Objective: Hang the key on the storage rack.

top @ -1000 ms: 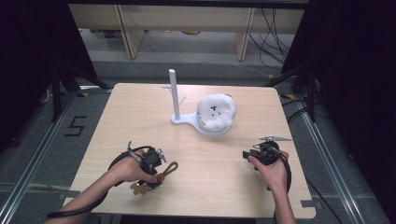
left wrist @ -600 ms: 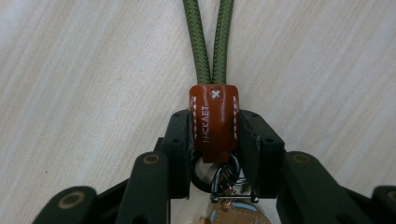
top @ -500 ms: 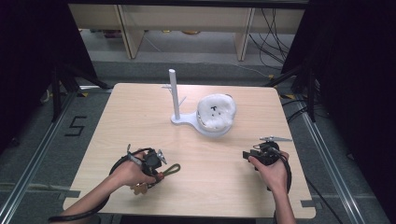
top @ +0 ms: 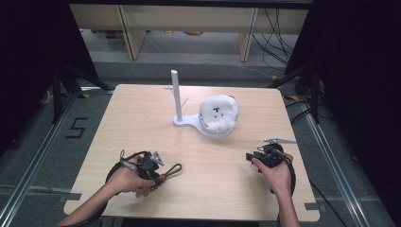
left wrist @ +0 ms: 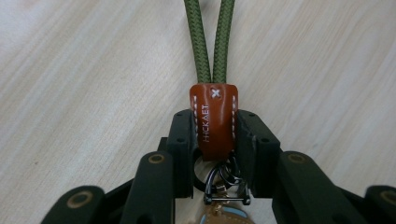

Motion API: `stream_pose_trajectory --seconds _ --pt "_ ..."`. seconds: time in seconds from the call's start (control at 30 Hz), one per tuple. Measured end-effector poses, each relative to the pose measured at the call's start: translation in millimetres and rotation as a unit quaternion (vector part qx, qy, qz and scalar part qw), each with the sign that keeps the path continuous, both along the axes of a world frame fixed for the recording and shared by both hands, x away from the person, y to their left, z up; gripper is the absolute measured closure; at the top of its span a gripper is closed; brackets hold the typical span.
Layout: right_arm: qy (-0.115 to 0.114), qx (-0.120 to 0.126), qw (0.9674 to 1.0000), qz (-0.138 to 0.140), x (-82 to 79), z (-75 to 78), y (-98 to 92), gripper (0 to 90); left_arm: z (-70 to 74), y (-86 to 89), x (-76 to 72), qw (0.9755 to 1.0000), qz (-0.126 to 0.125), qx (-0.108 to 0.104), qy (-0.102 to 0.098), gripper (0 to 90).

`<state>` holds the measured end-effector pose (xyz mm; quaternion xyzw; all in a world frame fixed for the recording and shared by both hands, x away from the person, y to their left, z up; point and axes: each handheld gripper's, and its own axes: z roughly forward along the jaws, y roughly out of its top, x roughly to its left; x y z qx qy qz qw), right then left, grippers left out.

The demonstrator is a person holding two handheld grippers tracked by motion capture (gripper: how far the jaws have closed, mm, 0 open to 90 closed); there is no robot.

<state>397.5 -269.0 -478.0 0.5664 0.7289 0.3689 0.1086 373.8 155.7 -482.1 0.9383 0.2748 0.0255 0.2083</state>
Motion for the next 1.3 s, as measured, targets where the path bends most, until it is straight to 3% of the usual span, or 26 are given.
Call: stream_pose_trajectory --seconds 0.03,0.17,0.2,0.27,0.3,0.37,0.47,0.57,0.6,0.83,0.9,0.93,0.97,1.0,1.07,1.1,1.17,1.2,1.3 --pt "0.0 0.0 1.0 -0.002 0.0 -0.1 0.1 59.8 -1.6 -0.7 -2.6 0.9992 0.022 -0.032 -0.006 68.3" --pt "-0.001 -0.001 1.0 -0.002 0.2 -0.6 0.5 59.8 5.9 7.9 -2.5 0.9984 0.021 -0.042 -0.03 68.4" --pt "0.012 0.001 0.9999 -0.01 -1.3 0.8 2.0 59.8 8.0 10.0 -2.6 0.998 0.024 -0.047 -0.035 68.4" --pt "0.012 0.007 0.9999 -0.007 -1.5 1.0 2.3 59.7 11.6 13.9 -2.6 0.9972 0.027 -0.055 -0.044 68.3" --pt "0.013 0.008 0.9999 -0.008 -1.5 1.0 2.7 59.7 12.1 14.3 -3.3 0.9956 0.037 -0.069 -0.052 68.3" --pt "0.01 0.001 0.9999 -0.011 -0.7 0.1 2.9 59.7 14.1 17.5 -3.5 0.9949 0.039 -0.073 -0.058 68.3" --pt "0.012 0.009 0.9999 -0.007 -1.6 0.9 2.8 59.7 14.9 20.9 -4.2 0.9906 0.052 -0.098 -0.08 68.3" --pt "0.008 0.002 0.9999 -0.012 -1.1 -0.5 2.8 59.7 16.8 23.7 -5.9 0.9861 0.066 -0.122 -0.091 68.4" --pt "-0.003 -0.005 1.0 -0.004 -0.3 -1.0 1.3 59.6 16.9 24.5 -6.3 0.9837 0.07 -0.134 -0.098 68.4" --pt "-0.005 -0.002 1.0 -0.004 -1.5 -0.8 2.1 59.7 19.5 29.8 -7.4 0.9698 0.088 -0.179 -0.14 68.3" --pt "0.008 0.003 0.9998 -0.016 -3.7 0.7 3.9 59.6 20.0 31.2 -7.2 0.9656 0.091 -0.193 -0.149 68.4" --pt "0.004 -0.002 0.9998 -0.018 -3.2 -0.3 3.7 59.6 19.6 30.3 -8.3 0.9603 0.104 -0.208 -0.154 68.3" --pt "0.004 -0.002 0.9998 -0.018 -3.2 -0.3 3.7 59.6 19.6 30.3 -8.3 0.9603 0.104 -0.208 -0.154 68.3" --pt "-0.015 -0.003 0.9998 -0.01 -1.4 -2.7 2.5 59.3 20.8 33.4 -8.0 0.9582 0.105 -0.213 -0.16 68.3" --pt "-0.021 -0.005 0.9998 -0.003 -2.1 -2.8 1.1 58.7 21.3 35.6 -8.5 0.951 0.119 -0.231 -0.168 68.3" --pt "-0.017 -0.009 0.9998 -0.009 -3.4 -1.8 2.0 58.6 21.8 36.7 -8.3 0.9503 0.119 -0.234 -0.167 68.4" --pt "-0.028 -0.007 0.9996 -0.004 -2.4 -3.5 1.6 58.3 21.3 38.3 -8.5 0.9458 0.126 -0.244 -0.174 68.4" --pt "-0.031 -0.008 0.9995 -0.003 -3.0 -3.2 1.5 58.1 22.0 39.2 -9.0 0.9459 0.128 -0.242 -0.174 68.3" --pt "-0.036 -0.011 0.9993 -0.006 -4.5 -3.0 2.4 57.4 21.8 41.0 -9.3 0.9405 0.135 -0.252 -0.184 68.3"
